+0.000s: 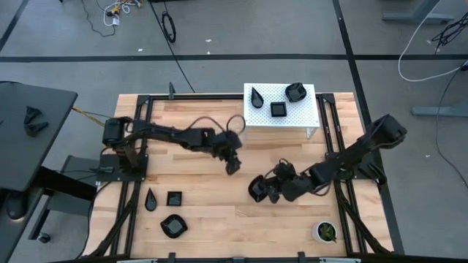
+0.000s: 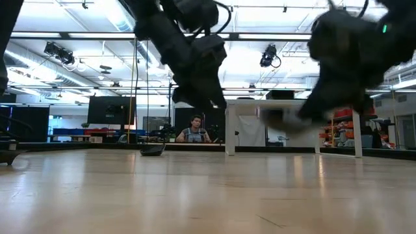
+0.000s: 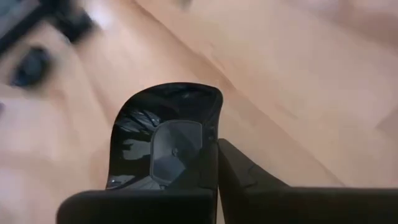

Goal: Pick & Place Mini shaped plates
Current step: Stack the black leaf shaped plate on the black leaf shaped plate on the shelf, then stack the black drop shaped plate on the black drop shaped plate on the shelf

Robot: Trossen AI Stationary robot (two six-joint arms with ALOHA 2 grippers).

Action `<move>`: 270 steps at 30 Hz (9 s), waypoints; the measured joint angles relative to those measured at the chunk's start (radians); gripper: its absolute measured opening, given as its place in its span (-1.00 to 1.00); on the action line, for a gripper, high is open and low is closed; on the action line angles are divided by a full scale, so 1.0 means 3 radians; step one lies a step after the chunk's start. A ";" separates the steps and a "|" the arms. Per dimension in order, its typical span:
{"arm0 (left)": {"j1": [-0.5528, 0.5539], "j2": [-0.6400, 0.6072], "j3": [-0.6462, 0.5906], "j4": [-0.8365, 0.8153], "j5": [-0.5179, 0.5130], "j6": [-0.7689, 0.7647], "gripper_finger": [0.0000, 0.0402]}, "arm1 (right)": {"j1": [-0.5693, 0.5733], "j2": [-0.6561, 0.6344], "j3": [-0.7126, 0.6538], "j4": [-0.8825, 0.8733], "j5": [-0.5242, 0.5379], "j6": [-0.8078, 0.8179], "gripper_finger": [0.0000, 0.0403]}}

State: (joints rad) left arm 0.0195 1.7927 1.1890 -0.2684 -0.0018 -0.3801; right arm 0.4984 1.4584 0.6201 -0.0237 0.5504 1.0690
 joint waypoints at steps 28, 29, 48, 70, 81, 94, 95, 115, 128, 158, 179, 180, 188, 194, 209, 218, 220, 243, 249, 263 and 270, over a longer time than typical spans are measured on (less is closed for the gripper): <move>-0.0879 0.0046 -0.0983 0.1919 -0.0480 -0.0144 0.11 | -0.4545 -0.1593 0.1368 -0.2329 -0.1172 -0.2777 -1.00; -0.0879 0.0046 -0.0983 0.1911 -0.0480 -0.0142 0.11 | -0.4655 -0.1496 0.1368 -0.2283 -0.1267 -0.2834 -1.00; -0.0887 0.0046 -0.0983 0.1875 -0.0479 -0.0161 0.11 | -0.5089 -0.0889 0.1367 -0.1941 -0.1634 -0.3107 -0.65; -0.0822 -0.0343 -0.0978 0.0738 -0.0872 -0.0773 0.11 | -0.1821 -0.1602 0.0261 0.0333 -0.1381 -0.2519 -0.29; -0.0751 -0.1046 -0.0986 -0.1533 -0.1964 -0.1611 0.11 | -0.0025 -0.0719 -0.0486 0.1879 -0.0099 -0.2226 -0.48; 0.0444 -0.1048 -0.2189 0.1041 -0.0990 -0.1163 -0.08 | 0.0146 0.0339 -0.0482 0.2943 0.0125 -0.2094 -0.51; 0.0491 -0.1048 -0.2264 0.1215 -0.0914 -0.1163 -0.10 | 0.0133 0.0339 -0.0482 0.2948 0.0127 -0.2094 -0.51; 0.0154 -0.1048 -0.2572 0.2120 -0.0912 -0.1214 -0.87 | -0.0003 0.0324 -0.0481 0.3097 0.0120 -0.2168 -0.51; 0.0315 -0.1271 -0.2569 0.1652 -0.1335 -0.1032 -0.77 | -0.0008 0.0324 -0.0479 0.3095 0.0120 -0.2107 -0.51; 0.0128 -0.0215 -0.2556 0.3218 -0.0856 -0.1438 -0.29 | -0.0025 0.0324 -0.0478 0.3073 0.0122 -0.2120 -0.51; -0.0361 -0.0426 -0.1835 0.2246 -0.0589 -0.0714 -0.65 | -0.0202 0.0338 -0.0198 0.2025 0.0119 -0.1052 -0.45; -0.0361 -0.0485 -0.1835 0.2029 -0.0607 -0.0736 -0.66 | -0.0238 0.0375 -0.0064 0.1780 0.0116 -0.0978 -0.43; -0.0472 -0.0582 -0.1913 0.1382 -0.0628 -0.0983 -0.72 | -0.0654 0.1140 0.1093 0.0445 -0.0295 -0.0644 -0.24; -0.0671 -0.0582 -0.1960 0.1379 -0.1102 -0.1127 -0.72 | -0.0946 0.1540 0.1540 -0.0011 -0.0616 -0.0622 -0.26; -0.0773 -0.0582 -0.1960 0.1455 -0.1443 -0.1136 -0.72 | -0.1134 0.1654 0.1486 0.0158 -0.0789 -0.0685 -0.52; -0.0771 -0.0582 -0.1960 0.1460 -0.1479 -0.1138 -0.72 | -0.1181 0.1833 0.1481 0.0330 -0.0819 -0.0746 -0.56; -0.0771 -0.0582 -0.1960 0.1458 -0.1480 -0.1138 -0.72 | -0.1181 0.1834 0.1481 0.0342 -0.0819 -0.0798 -0.57; -0.0770 -0.0582 -0.1960 0.1448 -0.1501 -0.1132 -0.72 | -0.1121 0.1207 0.1481 -0.0029 -0.0748 -0.1335 -0.98; -0.0770 -0.0582 -0.1960 0.1443 -0.1507 -0.1130 -0.72 | -0.1216 0.0383 0.1481 -0.0184 -0.0633 -0.2026 -0.97; -0.0770 -0.0582 -0.1960 0.1448 -0.1568 -0.1137 -0.72 | -0.3098 -0.0129 0.1482 -0.0491 -0.0895 -0.2747 -0.98; -0.0770 -0.0582 -0.1960 0.1450 -0.1615 -0.1139 -0.72 | -0.3467 0.0013 0.1481 -0.0495 -0.1265 -0.2718 -0.95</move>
State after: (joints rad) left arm -0.2115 1.6180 0.6010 0.1665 -0.4862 -0.7217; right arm -0.5417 1.4623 1.0645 -0.1722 0.1709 0.2536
